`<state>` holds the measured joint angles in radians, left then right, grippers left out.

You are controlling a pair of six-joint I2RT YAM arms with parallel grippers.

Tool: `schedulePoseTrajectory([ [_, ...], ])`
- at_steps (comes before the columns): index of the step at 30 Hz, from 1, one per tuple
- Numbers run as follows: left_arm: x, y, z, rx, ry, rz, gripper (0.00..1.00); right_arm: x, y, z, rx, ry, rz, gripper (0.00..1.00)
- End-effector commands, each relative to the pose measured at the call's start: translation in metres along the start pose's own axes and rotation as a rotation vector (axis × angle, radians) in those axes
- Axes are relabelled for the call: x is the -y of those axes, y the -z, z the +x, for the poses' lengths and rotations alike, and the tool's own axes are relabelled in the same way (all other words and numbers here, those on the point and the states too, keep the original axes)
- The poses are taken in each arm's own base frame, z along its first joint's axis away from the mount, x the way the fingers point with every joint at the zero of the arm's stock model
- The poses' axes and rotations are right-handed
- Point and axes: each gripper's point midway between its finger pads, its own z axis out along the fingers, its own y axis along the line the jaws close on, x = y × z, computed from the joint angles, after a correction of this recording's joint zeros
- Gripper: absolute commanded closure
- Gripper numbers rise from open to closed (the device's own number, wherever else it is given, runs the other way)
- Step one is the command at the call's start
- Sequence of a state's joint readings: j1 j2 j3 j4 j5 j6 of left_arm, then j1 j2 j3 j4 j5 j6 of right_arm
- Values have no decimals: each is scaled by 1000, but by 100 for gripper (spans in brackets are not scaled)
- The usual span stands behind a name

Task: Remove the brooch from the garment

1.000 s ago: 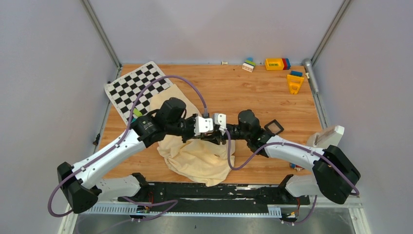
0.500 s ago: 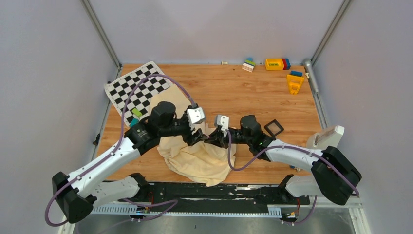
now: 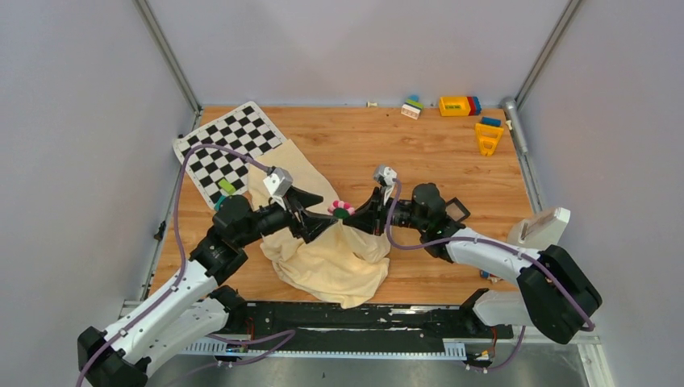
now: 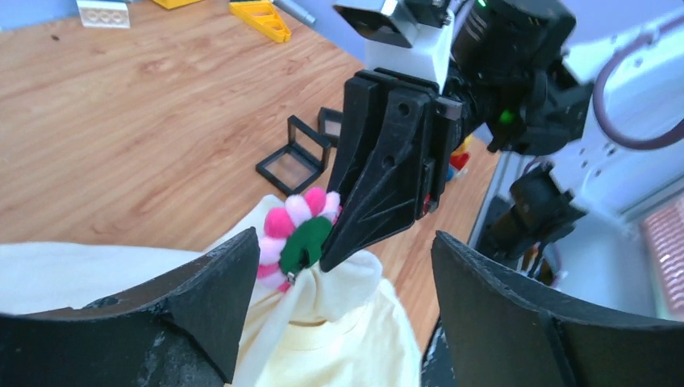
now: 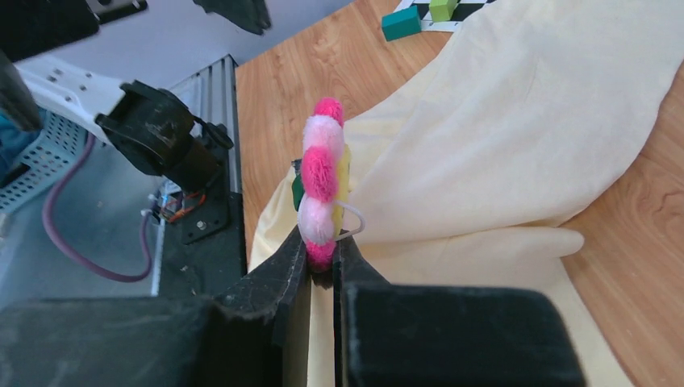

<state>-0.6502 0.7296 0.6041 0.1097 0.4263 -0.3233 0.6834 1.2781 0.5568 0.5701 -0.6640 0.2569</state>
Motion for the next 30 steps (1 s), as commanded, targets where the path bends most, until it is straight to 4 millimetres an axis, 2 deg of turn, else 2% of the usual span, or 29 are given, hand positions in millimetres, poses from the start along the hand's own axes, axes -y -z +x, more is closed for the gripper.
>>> schedulePoseTrajectory([
  [1, -7, -1, -21, 143, 220, -5, 13, -21, 7, -47, 197, -140, -38, 100],
  [2, -6, -1, -13, 122, 247, 23, 13, -20, 10, -50, 229, -167, -20, 100],
  [3, -10, -1, -17, 143, 280, 31, 11, -14, 13, -54, 259, -206, 22, 100],
  [4, -10, -1, -9, 130, 306, 48, 11, -8, 15, -56, 285, -256, 68, 100],
  [5, -10, -1, -17, 172, 317, 68, 10, -4, 18, -59, 306, -283, 97, 100],
  [6, -12, -1, -6, 170, 332, 73, 10, -4, 20, -62, 326, -298, 104, 100],
  [7, -9, 0, -15, 221, 317, 104, 10, -7, 22, -65, 345, -307, 94, 100],
  [9, -11, 1, -3, 241, 315, 123, 10, -8, 26, -69, 379, -376, 95, 100],
  [10, -9, 2, -7, 268, 297, 142, 10, -5, 27, -69, 386, -430, 118, 100],
  [11, -12, 0, 2, 256, 313, 139, 10, -2, 27, -69, 383, -465, 136, 100],
  [12, -10, 1, -2, 283, 299, 157, 12, -4, 26, -69, 377, -472, 132, 100],
  [13, -13, -2, 7, 270, 325, 152, 14, -6, 26, -69, 371, -474, 120, 100],
  [14, -10, 0, 2, 299, 307, 177, 17, -10, 26, -70, 373, -466, 101, 100],
  [15, -13, -3, 10, 283, 332, 176, 19, -11, 26, -70, 376, -471, 94, 100],
  [16, -8, -2, 5, 304, 310, 210, 22, -10, 27, -71, 383, -482, 96, 100],
  [17, -10, -6, 11, 286, 328, 212, 24, -10, 28, -71, 386, -489, 99, 100],
  [18, -7, -6, 8, 301, 311, 237, 26, -12, 28, -72, 385, -484, 95, 100],
  [21, -8, -13, 13, 281, 319, 264, 29, -15, 27, -74, 380, -479, 80, 100],
  [25, -9, -26, 20, 226, 311, 307, 39, -18, 27, -74, 372, -480, 64, 100],
  [30, -15, -33, 27, 213, 310, 302, 39, -19, 23, -67, 348, -486, 45, 100],
])
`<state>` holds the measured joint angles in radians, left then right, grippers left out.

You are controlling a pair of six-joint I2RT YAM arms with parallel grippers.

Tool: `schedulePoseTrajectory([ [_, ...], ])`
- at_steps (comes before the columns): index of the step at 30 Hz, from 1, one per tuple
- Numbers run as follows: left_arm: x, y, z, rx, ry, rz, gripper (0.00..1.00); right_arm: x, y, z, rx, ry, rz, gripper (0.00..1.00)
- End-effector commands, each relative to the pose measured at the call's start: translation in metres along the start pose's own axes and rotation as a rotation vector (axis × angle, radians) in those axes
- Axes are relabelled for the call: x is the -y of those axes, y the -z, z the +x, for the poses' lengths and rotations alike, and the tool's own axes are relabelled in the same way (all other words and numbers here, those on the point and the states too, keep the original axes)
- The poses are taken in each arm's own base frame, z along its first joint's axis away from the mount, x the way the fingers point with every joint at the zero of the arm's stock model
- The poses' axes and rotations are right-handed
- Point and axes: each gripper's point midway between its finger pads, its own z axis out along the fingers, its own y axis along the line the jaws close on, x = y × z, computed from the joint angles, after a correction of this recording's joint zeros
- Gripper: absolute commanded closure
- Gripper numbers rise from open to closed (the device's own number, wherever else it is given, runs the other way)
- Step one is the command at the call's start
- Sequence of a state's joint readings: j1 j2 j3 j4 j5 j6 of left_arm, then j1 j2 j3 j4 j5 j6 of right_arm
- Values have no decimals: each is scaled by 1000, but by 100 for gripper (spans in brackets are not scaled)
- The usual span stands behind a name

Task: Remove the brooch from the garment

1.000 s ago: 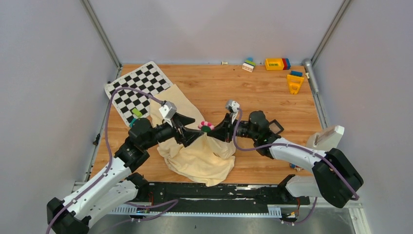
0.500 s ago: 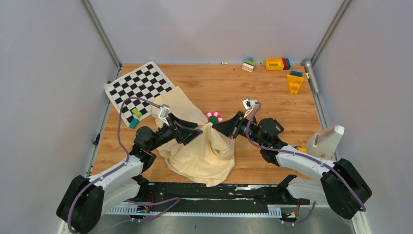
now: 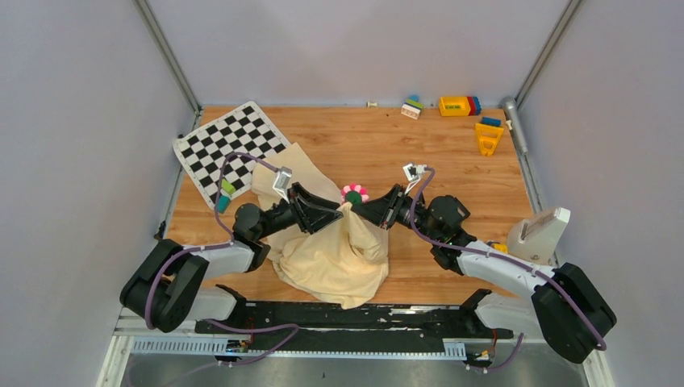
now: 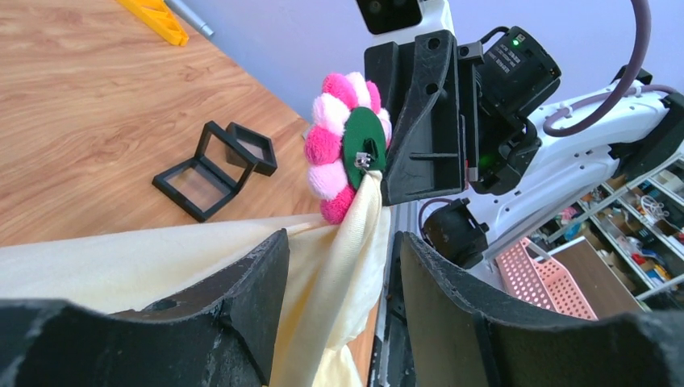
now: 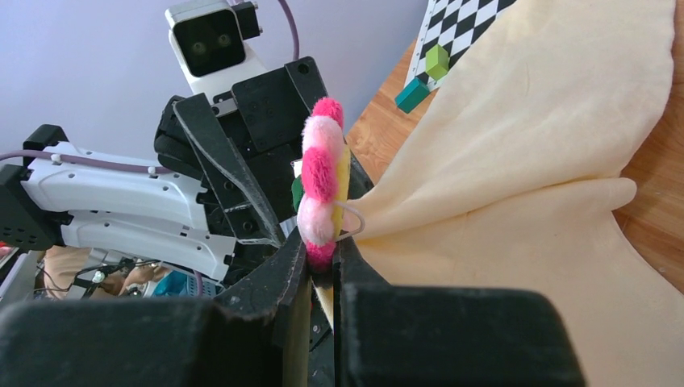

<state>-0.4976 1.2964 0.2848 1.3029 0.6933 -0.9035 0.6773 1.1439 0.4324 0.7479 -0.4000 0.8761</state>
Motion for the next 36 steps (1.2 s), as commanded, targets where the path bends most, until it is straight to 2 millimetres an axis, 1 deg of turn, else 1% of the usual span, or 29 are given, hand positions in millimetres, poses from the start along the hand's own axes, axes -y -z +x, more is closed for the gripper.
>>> schedulePoseTrajectory([
  [1, 16, -8, -16, 35, -84, 89, 41, -25, -2, -9, 30, 11, -105, 100],
  [2, 15, -10, -16, 32, -83, 90, 43, -25, -2, -6, 23, 8, -113, 100],
  [4, 14, -12, -13, 11, -78, 100, 51, -26, -4, -2, 12, 8, -128, 100],
  [5, 12, -13, -10, 2, -71, 98, 59, -25, -4, -1, 7, 10, -131, 100],
  [6, 12, -13, -9, -7, -72, 105, 63, -24, -5, 1, -1, 13, -130, 97],
  [7, 11, -13, -7, -12, -73, 106, 72, -22, -6, 3, -12, 18, -122, 93],
  [8, 12, -13, -6, -17, -75, 111, 78, -18, -6, 5, -22, 30, -106, 87],
  [9, 12, -12, -5, -21, -77, 110, 87, -13, -6, 7, -32, 41, -83, 81],
  [10, 8, -11, 0, -41, -60, 95, 93, -9, -5, 8, -37, 61, -60, 73],
  [11, 9, -11, 0, -46, -65, 91, 96, -3, -4, 9, -45, 82, -27, 62],
  [12, 2, -9, 9, -91, -22, 55, 100, 2, -2, 8, -50, 107, 8, 51],
  [13, 3, -10, 7, -101, -45, 52, 100, 7, -1, 8, -56, 142, 39, 42],
  [14, -8, -6, 20, -162, 15, -6, 100, 11, 2, 7, -67, 179, 66, 38],
  [15, -6, -6, 16, -173, -24, -16, 100, 10, 3, 2, -65, 223, 82, 35],
  [16, -17, 0, 29, -232, 30, -90, 100, 11, 5, 1, -75, 262, 95, 33],
  [17, -15, 0, 22, -238, -33, -96, 100, 11, 6, -1, -81, 301, 99, 32],
  [18, -25, 9, 36, -307, -17, -162, 100, 10, 7, -4, -87, 340, 101, 31],
  [19, -19, 7, 26, -305, -49, -167, 100, 8, 8, -6, -95, 370, 102, 29],
  [20, -26, 16, 37, -367, -41, -220, 100, 7, 8, -7, -109, 403, 99, 28],
  [21, -19, 14, 27, -365, -71, -221, 100, 5, 7, -7, -129, 439, 90, 28],
  [22, -19, 21, 33, -407, -69, -251, 100, 4, 5, -8, -152, 479, 83, 28],
  [23, -15, 19, 26, -411, -86, -250, 100, 4, 4, -7, -174, 492, 79, 28],
  [24, -13, 24, 31, -446, -85, -264, 100, 3, 3, -5, -200, 515, 67, 28],
  [25, -9, 22, 27, -454, -93, -264, 100, 1, 2, -3, -221, 539, 50, 29],
  [26, -8, 26, 32, -485, -95, -277, 100, -1, 1, -2, -234, 545, 36, 30],
  [27, -6, 25, 27, -484, -110, -283, 100, -4, 0, -1, -243, 551, 16, 31],
  [29, -1, 24, 29, -510, -124, -281, 100, -10, -1, 0, -244, 560, -20, 32],
  [33, 4, 21, 28, -523, -145, -269, 100, -10, -3, 2, -262, 563, -36, 39],
  [36, 5, 20, 26, -524, -155, -269, 100, -12, -4, 7, -290, 555, -55, 41],
])
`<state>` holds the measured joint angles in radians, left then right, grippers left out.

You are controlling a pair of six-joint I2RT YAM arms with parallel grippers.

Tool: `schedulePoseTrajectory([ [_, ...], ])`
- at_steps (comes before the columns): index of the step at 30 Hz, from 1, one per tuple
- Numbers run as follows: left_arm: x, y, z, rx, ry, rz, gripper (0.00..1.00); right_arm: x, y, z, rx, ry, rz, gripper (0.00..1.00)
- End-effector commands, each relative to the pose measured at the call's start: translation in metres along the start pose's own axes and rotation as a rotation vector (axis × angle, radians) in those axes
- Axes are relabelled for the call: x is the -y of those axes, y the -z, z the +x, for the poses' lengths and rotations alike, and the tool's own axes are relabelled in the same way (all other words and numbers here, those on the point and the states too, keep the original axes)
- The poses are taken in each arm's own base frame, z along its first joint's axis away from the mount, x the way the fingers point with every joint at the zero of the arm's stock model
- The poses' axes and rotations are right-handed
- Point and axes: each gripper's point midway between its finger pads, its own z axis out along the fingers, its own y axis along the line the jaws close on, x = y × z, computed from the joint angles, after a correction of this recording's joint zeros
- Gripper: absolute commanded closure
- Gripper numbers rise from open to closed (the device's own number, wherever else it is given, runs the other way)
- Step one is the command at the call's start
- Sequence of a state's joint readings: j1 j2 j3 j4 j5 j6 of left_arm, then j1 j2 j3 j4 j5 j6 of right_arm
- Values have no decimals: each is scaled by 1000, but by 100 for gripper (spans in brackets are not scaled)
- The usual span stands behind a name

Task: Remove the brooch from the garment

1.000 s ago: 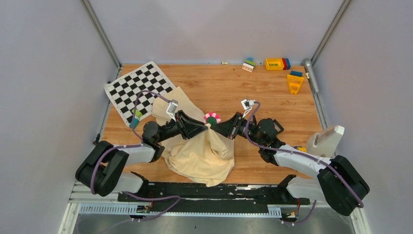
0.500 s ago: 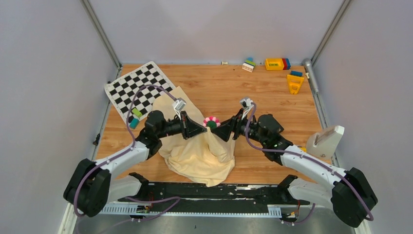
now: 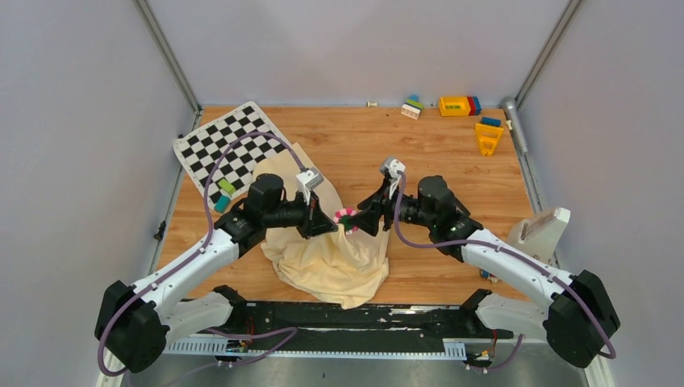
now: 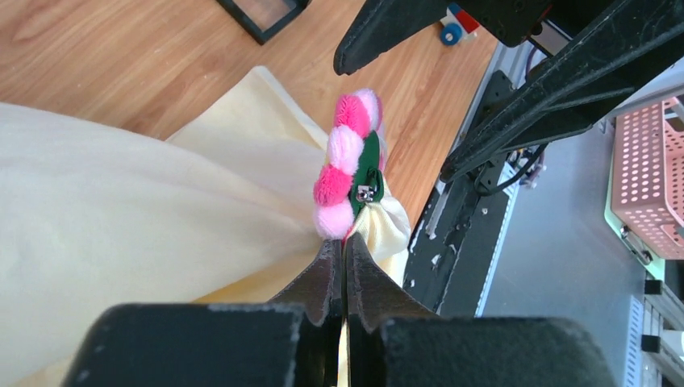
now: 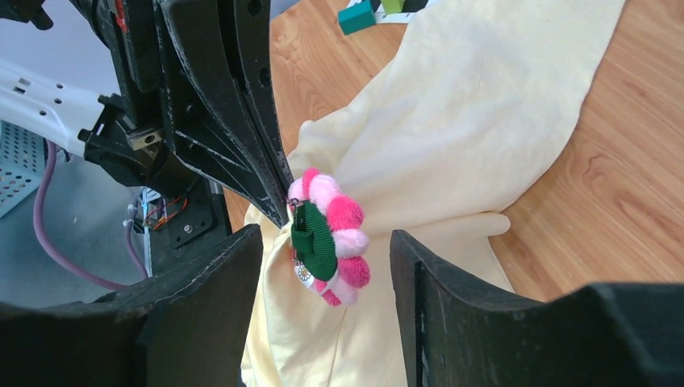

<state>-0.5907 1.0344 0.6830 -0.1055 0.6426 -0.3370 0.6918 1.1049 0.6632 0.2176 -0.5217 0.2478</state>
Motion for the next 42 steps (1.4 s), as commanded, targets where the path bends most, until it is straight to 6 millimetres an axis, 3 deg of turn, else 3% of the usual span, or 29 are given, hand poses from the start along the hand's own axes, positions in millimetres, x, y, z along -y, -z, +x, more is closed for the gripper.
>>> schedulePoseTrajectory([
  [1, 5, 5, -12, 4, -63, -10, 100, -13, -3, -11, -7, 51, -73, 40],
  [10, 8, 4, -15, 13, -82, -7, 100, -10, -10, 6, -62, -4, -61, 38],
  [18, 8, 2, -16, 11, -85, -2, 100, -14, -19, 8, -66, -1, -79, 45],
  [27, 7, -1, -15, 0, -83, -7, 99, -15, -21, 10, -68, 8, -84, 70],
  [32, 8, 0, -16, 0, -84, -4, 97, -16, -23, 13, -82, -2, -89, 62],
  [37, 9, -1, -16, 0, -82, -1, 96, -15, -26, 15, -86, -5, -86, 64],
  [42, 9, 0, -15, -2, -76, -1, 88, -14, -27, 16, -89, -4, -78, 84],
])
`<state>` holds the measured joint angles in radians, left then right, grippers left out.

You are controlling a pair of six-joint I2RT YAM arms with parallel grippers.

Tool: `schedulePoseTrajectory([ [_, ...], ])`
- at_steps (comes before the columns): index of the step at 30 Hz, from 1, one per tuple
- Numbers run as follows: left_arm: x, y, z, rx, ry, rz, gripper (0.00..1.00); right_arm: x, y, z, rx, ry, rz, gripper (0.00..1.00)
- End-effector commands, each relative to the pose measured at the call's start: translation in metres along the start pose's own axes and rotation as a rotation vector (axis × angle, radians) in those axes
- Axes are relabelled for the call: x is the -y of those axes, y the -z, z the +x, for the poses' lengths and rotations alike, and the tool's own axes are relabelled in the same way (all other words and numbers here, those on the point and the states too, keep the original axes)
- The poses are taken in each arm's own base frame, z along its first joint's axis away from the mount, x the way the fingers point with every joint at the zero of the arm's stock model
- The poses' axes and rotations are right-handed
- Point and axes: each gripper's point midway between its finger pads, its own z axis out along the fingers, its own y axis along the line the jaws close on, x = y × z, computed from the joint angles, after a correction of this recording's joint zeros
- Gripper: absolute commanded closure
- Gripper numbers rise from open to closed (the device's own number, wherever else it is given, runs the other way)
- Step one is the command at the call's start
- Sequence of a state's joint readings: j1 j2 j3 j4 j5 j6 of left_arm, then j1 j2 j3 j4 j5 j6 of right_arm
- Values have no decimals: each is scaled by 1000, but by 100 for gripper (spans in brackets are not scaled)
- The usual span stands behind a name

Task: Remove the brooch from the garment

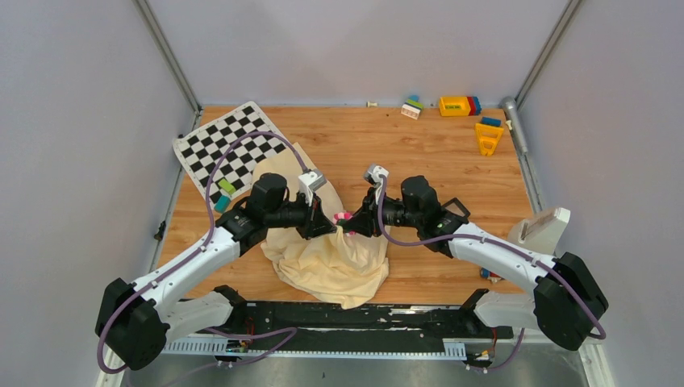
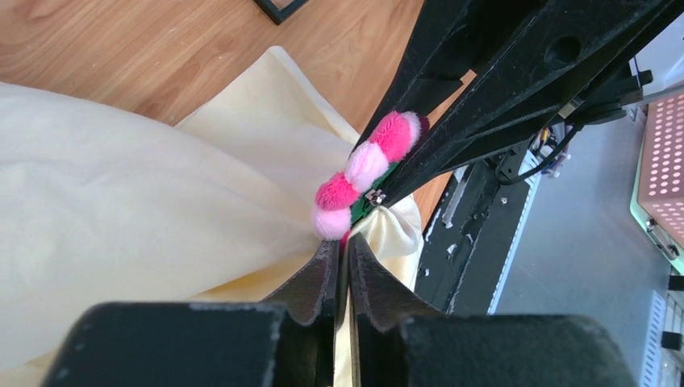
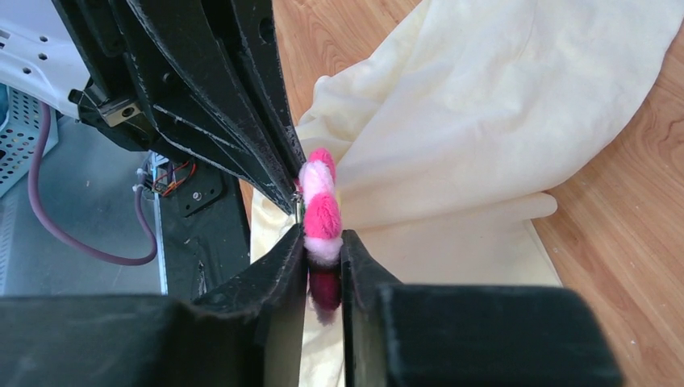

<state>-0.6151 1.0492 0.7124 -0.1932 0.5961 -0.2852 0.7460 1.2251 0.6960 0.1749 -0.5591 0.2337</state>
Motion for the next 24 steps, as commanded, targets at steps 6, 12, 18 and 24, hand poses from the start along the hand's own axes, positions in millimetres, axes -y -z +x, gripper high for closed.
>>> schedulePoseTrajectory([
  [6, 16, 7, -24, 60, -58, 41, 65, -2, -2, -21, 60, 43, 18, 96],
  [12, 20, 15, -24, 90, -46, 29, 32, -3, 4, -31, 124, 74, 25, 100],
  [18, 13, 38, -37, 178, -51, -96, 17, -1, 21, -80, 249, 174, 121, 100],
  [24, 14, 82, -70, 375, -98, -239, 7, -18, 50, -177, 415, 300, 164, 100],
])
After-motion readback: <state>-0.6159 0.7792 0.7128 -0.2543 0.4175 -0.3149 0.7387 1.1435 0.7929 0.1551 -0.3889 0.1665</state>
